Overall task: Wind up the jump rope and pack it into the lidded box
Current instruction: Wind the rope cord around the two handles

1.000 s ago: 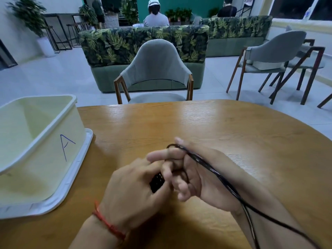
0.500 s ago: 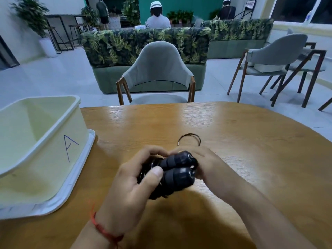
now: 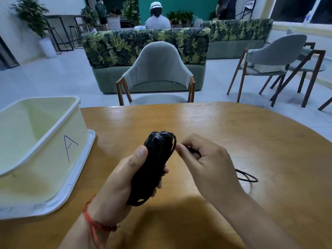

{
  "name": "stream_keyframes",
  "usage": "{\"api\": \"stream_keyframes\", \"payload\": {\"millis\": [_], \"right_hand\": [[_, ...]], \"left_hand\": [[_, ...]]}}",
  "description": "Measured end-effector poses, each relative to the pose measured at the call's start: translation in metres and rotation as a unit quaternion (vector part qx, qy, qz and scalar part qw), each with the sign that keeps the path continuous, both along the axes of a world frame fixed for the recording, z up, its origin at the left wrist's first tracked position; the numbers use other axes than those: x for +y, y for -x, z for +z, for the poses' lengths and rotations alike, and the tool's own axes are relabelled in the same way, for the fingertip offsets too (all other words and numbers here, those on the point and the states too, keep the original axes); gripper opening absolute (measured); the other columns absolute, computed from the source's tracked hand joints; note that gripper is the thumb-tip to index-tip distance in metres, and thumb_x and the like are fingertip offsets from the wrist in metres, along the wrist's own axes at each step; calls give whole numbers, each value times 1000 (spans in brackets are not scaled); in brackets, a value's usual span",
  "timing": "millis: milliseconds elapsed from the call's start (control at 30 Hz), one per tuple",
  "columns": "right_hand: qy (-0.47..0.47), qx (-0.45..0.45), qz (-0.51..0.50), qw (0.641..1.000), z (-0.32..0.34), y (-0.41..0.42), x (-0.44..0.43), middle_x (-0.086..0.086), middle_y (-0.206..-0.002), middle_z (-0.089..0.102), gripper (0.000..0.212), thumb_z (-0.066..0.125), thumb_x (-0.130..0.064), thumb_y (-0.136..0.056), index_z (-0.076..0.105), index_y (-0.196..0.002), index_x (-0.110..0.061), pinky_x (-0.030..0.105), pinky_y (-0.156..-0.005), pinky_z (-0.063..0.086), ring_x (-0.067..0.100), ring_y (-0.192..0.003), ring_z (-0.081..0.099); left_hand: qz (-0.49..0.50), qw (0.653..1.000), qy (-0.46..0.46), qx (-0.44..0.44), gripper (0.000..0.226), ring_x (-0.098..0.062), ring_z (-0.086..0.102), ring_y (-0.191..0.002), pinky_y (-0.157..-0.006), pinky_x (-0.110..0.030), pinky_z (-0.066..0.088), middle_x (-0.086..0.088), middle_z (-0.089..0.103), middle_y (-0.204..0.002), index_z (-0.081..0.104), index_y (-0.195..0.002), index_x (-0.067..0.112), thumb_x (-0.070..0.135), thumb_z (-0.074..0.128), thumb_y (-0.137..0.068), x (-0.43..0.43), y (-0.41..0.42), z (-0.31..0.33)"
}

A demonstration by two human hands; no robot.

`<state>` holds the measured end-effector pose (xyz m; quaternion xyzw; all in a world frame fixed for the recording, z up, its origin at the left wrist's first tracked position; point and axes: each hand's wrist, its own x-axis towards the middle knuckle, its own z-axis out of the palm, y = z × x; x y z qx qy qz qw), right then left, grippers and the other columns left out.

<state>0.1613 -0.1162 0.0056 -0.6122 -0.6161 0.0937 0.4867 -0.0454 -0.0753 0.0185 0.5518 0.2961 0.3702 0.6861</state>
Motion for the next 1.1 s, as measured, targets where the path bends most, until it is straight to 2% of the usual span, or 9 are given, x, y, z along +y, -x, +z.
{"api": "stream_keyframes", "payload": {"millis": [233, 400, 467, 567, 700, 833, 933, 1000, 1100], "right_hand": [[90, -22, 56, 994, 6, 6, -3, -14, -61, 57, 25, 64, -55, -102, 77, -94, -35, 37, -55, 40, 12, -58, 51], [189, 25, 124, 974, 21, 1, -11, -10, -56, 45, 32, 61, -49, -107, 75, -93, -23, 29, -55, 33, 9, -52, 40], [185, -59, 136, 971, 24, 2, -14, -10, -60, 49, 30, 59, -46, -109, 68, -91, -24, 31, -56, 35, 11, -56, 44], [89, -308, 129, 938, 27, 0, -17, -16, -68, 48, 29, 48, -48, -108, 58, -86, -34, 26, -50, 31, 8, -58, 47], [-37, -387, 127, 913, 39, -17, -18, -16, -74, 62, 30, 57, -51, -101, 77, -88, -34, 26, -57, 31, 10, -61, 58], [-10, -307, 211, 928, 38, -32, -14, -16, -74, 61, 27, 73, -60, -93, 77, -84, -35, 34, -79, 48, 2, -68, 52], [122, -89, 278, 949, 34, -37, -12, -3, -72, 72, 27, 94, -47, -80, 80, -79, -24, 41, -65, 51, 10, -66, 63], [230, 50, 296, 926, 31, -39, -8, 9, -70, 70, 33, 101, -36, -75, 74, -76, -17, 37, -59, 45, 16, -64, 60], [283, 132, 292, 904, 27, -41, -1, 6, -66, 60, 35, 96, -41, -74, 66, -71, -22, 24, -54, 38, 13, -59, 51]], "left_hand": [[68, 995, 47, -59, 75, -30, 63, -74, -65, -41, 48, -21, 72, -98, 79, -122, 19, 79, 67, -80, -1, -9, -4], [223, 952, -145, 153, 54, -14, 70, -74, -67, -39, 53, -11, 76, -92, 74, -114, 35, 77, 52, -87, 7, -2, -7], [249, 896, -234, 285, 51, -8, 69, -84, -72, -37, 55, 7, 75, -97, 60, -128, 50, 81, 50, -88, 10, 1, -11], [224, 818, -303, 434, 56, -8, 61, -110, -82, -38, 54, 23, 60, -125, 41, -145, 58, 80, 45, -93, 5, -6, -14], [162, 781, -362, 483, 54, -1, 59, -117, -85, -31, 52, 24, 61, -126, 36, -149, 61, 77, 27, -98, -10, -11, -8], [9, 806, -399, 438, 42, -1, 65, -96, -79, -34, 54, 20, 69, -99, 58, -122, 51, 52, 19, -106, -15, -9, -4], [-88, 832, -411, 361, 38, -6, 63, -76, -68, -42, 51, 12, 64, -82, 59, -92, 35, 41, 25, -108, -12, -5, -8], [-115, 846, -414, 316, 33, -8, 60, -71, -63, -38, 48, 10, 61, -79, 58, -93, 27, 38, 31, -107, -12, -6, -9], [-117, 902, -352, 223, 46, -21, 72, -84, -72, -47, 54, -1, 75, -96, 60, -124, 21, 58, 41, -103, -14, -8, -14]]}}
